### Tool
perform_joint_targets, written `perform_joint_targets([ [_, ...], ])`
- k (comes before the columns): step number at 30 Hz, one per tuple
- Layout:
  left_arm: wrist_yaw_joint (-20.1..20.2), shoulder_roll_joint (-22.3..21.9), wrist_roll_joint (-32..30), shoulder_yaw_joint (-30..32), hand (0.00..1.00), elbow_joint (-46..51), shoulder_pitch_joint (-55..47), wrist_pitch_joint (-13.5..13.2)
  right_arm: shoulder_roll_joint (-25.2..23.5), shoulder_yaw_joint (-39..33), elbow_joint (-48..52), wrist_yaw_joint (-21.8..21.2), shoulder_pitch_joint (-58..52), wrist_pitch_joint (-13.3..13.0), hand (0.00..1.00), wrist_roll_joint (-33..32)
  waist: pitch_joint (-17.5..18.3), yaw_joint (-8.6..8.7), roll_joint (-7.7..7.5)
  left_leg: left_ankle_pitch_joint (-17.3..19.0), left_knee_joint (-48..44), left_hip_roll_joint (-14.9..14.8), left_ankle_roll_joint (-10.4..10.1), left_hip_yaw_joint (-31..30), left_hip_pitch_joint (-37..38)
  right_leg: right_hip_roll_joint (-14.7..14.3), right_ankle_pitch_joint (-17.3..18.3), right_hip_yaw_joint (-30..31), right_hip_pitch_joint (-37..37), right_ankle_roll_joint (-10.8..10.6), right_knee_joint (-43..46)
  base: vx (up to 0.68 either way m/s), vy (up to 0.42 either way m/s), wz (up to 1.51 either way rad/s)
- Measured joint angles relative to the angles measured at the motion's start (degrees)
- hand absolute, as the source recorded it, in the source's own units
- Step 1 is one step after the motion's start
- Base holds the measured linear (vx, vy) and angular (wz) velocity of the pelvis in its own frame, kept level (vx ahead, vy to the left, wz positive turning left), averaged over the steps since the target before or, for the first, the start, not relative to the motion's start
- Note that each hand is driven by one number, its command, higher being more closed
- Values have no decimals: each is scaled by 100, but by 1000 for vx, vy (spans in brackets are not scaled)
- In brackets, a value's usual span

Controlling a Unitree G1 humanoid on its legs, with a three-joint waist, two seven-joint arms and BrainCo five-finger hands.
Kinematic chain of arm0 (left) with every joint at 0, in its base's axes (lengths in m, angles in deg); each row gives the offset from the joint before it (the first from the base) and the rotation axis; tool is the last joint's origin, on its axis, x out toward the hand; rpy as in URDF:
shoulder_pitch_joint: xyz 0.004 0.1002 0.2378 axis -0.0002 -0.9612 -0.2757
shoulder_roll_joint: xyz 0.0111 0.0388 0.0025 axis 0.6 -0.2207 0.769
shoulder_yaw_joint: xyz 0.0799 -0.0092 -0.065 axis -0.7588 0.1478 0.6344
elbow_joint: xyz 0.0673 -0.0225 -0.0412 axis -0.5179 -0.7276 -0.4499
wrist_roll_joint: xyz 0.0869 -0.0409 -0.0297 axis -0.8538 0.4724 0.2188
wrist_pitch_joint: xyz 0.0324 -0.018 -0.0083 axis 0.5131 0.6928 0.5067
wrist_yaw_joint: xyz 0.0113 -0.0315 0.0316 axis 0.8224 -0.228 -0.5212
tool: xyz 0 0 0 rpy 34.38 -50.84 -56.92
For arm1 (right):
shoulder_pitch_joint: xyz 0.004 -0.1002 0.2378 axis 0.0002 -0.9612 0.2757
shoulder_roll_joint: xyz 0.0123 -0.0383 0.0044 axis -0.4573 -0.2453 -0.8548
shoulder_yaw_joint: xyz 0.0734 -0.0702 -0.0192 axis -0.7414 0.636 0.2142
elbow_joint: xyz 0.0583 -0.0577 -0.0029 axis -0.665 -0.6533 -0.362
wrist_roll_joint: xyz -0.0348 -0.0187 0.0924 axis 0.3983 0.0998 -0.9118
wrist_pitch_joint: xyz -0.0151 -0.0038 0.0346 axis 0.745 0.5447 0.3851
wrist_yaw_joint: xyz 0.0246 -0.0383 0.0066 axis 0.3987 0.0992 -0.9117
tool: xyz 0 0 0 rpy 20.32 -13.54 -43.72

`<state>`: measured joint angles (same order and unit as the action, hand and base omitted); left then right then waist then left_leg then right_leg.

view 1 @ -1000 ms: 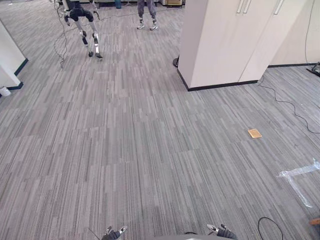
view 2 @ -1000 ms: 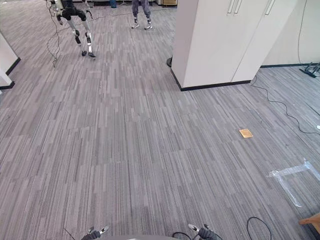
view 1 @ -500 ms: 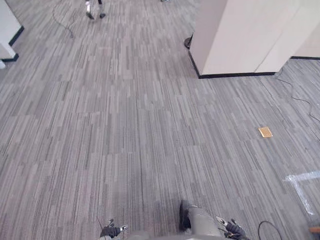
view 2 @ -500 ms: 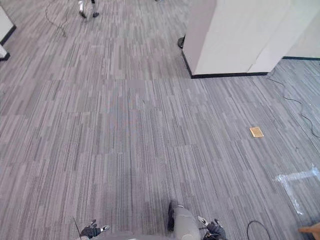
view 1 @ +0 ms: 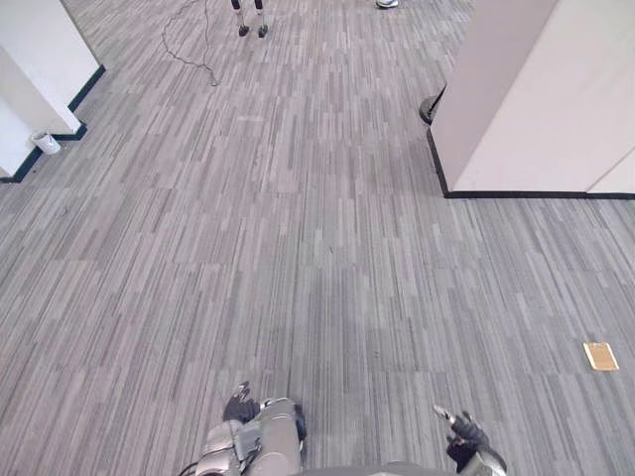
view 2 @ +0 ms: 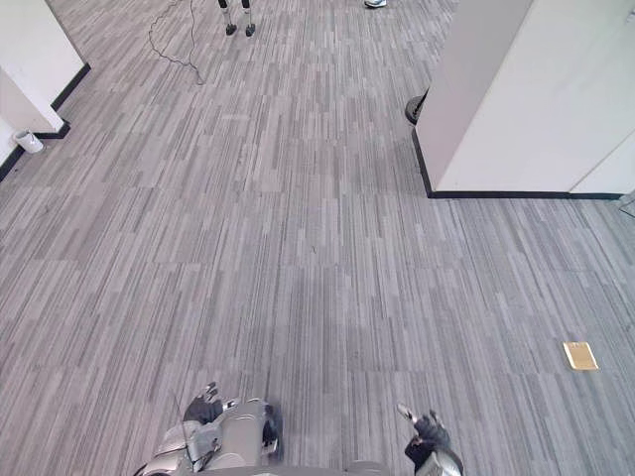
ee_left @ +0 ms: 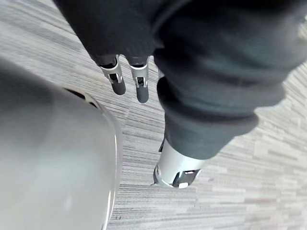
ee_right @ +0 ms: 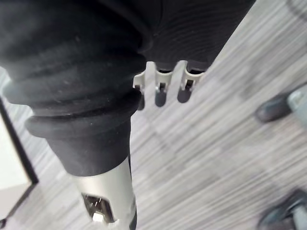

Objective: Organize washtable

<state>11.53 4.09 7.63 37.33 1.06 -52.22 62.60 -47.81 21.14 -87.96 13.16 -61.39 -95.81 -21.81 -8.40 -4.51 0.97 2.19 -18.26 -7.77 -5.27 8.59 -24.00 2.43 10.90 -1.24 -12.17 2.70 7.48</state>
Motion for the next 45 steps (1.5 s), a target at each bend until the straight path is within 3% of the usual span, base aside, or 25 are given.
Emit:
perform_joint_targets([
  [1, 7, 13, -9, -50, 0, -43, 31, 14, 13, 99, -35, 36, 34, 5, 0, -1, 26, -55, -7, -213, -147, 47, 174, 2, -4, 1, 22, 127, -127, -36, -110, 673, 227, -39],
  [4, 12, 38, -205, -196, 0, -130, 317, 68, -168, 434, -192, 24, 279, 16, 0, 4, 60, 12, -18, 331, -1560, -52, 579, 78, -368, 115, -421, 916, -248, -306, -19, 668, 276, -7],
  [5, 36, 174, -236, -247, 0, -114, 291, 50, -328, 550, -246, 15, 347, 21, 0, 13, 178, -33, -190, 529, -2225, 40, 680, 278, -643, 240, -597, 1391, -265, -446, 268, 489, 277, -31],
  [6, 18, 166, -235, -311, 0, -102, 239, 54, -305, 581, -296, 13, 265, 10, 0, 16, 331, -24, -224, 432, -1638, 157, 734, 349, -469, 269, -611, 1487, -192, -491, 534, 405, 289, -43],
  [9, 87, 215, -222, -557, 0, -334, 98, 55, -320, 591, -429, -34, 58, 7, 0, 180, 631, 94, -544, 959, -934, 778, 1141, 609, 261, 411, -1235, 1949, 446, -1872, 2540, 469, 188, 11],
  [11, 141, 211, -199, -568, 0, -358, 29, 81, -246, 577, -590, -40, -10, 23, 0, 308, 589, 151, -486, 1216, -798, 904, 1199, 523, 756, 140, -1302, 1933, 1035, -1883, 4025, 573, 147, 25],
  [14, 132, 210, 65, -573, 0, -403, -158, 112, -41, 389, -484, -38, -323, 14, 0, 439, 402, 244, -202, 1367, 211, 1018, 1264, 199, 2227, -10, -369, 736, 2101, -1507, 5498, 544, 116, 24],
  [15, 132, 252, 129, -575, 0, -550, -172, 139, 19, 219, -404, -52, -495, 18, 0, 442, 341, 275, -74, 1355, 604, 1016, 1245, 54, 2768, -66, 157, 300, 2541, -925, 5406, 519, -4, 69],
  [17, 130, 294, 195, -551, 0, -655, -145, 180, 88, -15, -396, -33, -659, 27, 0, 506, 339, 468, -81, 1492, 880, 986, 1225, -283, 3296, -135, 504, -4, 3210, -628, 4406, 634, -76, 104],
  [19, 125, 328, 199, -433, 0, -761, -94, 183, 58, -156, -531, -25, -861, 139, 0, 511, 333, 592, -217, 1707, 1226, 1016, 1095, -746, 3761, 122, -252, -94, 3848, -914, 1547, 559, -166, 113],
  [20, 106, 388, 130, -326, 0, -783, -91, 185, 32, -183, -594, -26, -855, 198, 0, 539, 322, 665, -282, 1756, 1357, 1036, 1041, -852, 3902, 243, -600, -137, 4051, -1051, 1305, 653, -236, 99],
  [22, 17, 333, -10, 3, 0, -942, -143, 212, -39, -336, -697, -31, -860, 316, 0, 569, 418, 707, -229, 1829, 1407, 849, 890, -1035, 4240, 88, -1293, -85, 4178, -772, 1333, 779, -273, 53],
  [23, 3, 204, -61, 396, 0, -994, -180, 224, -17, -665, -707, -47, -870, 334, 0, 569, 418, 676, -5, 1809, 789, 532, 851, -1003, 4109, -191, -1587, 12, 4012, -317, 1334, 996, -280, 2],
  [25, -10, 65, -115, 1365, 0, -1012, -268, 263, -2, -1203, -601, -46, -693, 355, 0, 560, 420, 636, 175, 877, -1023, 318, 359, -915, 3410, -427, -1469, -206, 3518, -158, 1149, 900, -247, -17],
  [26, -51, 20, -112, 1720, 0, -1003, -347, 291, -13, -1153, -543, -39, -649, 351, 0, 553, 378, 550, 136, -166, -2288, 127, 64, -677, 2983, -540, -1375, -141, 2904, -32, 734, 648, -177, -32],
  [28, -112, 54, -113, 1726, 0, -981, -393, 340, 2, -776, -543, -27, -567, 346, 0, 514, 290, 396, 221, 368, -3589, -290, 398, -174, 2613, -743, -1302, 31, 2031, 76, 276, 605, -127, -40],
  [31, -115, 57, -88, 1652, 0, -530, -590, 316, 96, 170, -323, -14, -110, 215, 0, 426, 230, 167, 27, 1356, -3836, -138, 486, -54, 1440, -629, -1028, 461, 992, 223, -283, 727, -18, -51],
  [33, -143, 32, 53, 1439, 0, -445, -638, 276, 144, 448, -151, -10, 263, 109, 0, 321, 201, 36, 45, 1508, -3007, 91, 513, -283, 650, -494, -538, 651, 841, 13, -310, 563, 179, -59],
  [35, -177, -3, 233, 1175, 0, -429, -694, 238, 213, 661, -40, 30, 449, 19, 0, 254, 208, 15, 209, 1262, -1143, 321, 185, -774, 364, -331, -148, 722, 663, -205, -251, 489, 242, -25],
  [36, -240, -45, 343, 969, 0, -354, -825, 209, 272, 817, 28, 121, 404, -41, 0, 229, 227, -102, 316, 564, -603, 319, 7, -752, 439, -249, 107, 858, 434, -300, -270, 538, 264, -27],
  [40, -271, -11, 453, 754, 0, -58, -842, 96, 141, 1257, -14, 241, 441, -31, 0, 235, 389, -307, 80, 993, -1113, 867, 934, -344, 541, 208, 618, 1599, 494, -809, 641, 608, 236, -1],
  [41, -277, -14, 471, 752, 0, -28, -861, 74, 113, 1258, -19, 242, 466, -33, 0, 271, 402, -312, 51, 1035, -1123, 890, 982, -276, 636, 224, 595, 1687, 576, -948, 876, 647, 216, -23],
  [42, -325, 3, 602, 662, 0, 88, -912, 35, 95, 1256, -34, 245, 483, -44, 0, 337, 414, -293, 25, 1118, -1013, 926, 1060, -193, 903, 197, 457, 1780, 737, -1646, 1510, 527, 165, -21],
  [43, -354, 22, 699, 575, 0, 163, -936, 13, 97, 1253, -53, 253, 486, -51, 0, 339, 415, -272, 27, 1163, -939, 927, 1089, -197, 1045, 128, 389, 1849, 838, -1867, 1906, 594, 163, -7],
  [45, -363, 177, 1090, 310, 0, 328, -793, -47, 106, 1217, -191, 275, 336, -46, 0, 331, 340, -233, -99, 1491, -514, 935, 1200, -457, 1817, -315, 75, 1460, 1652, -1858, 4238, 459, 53, 10],
])
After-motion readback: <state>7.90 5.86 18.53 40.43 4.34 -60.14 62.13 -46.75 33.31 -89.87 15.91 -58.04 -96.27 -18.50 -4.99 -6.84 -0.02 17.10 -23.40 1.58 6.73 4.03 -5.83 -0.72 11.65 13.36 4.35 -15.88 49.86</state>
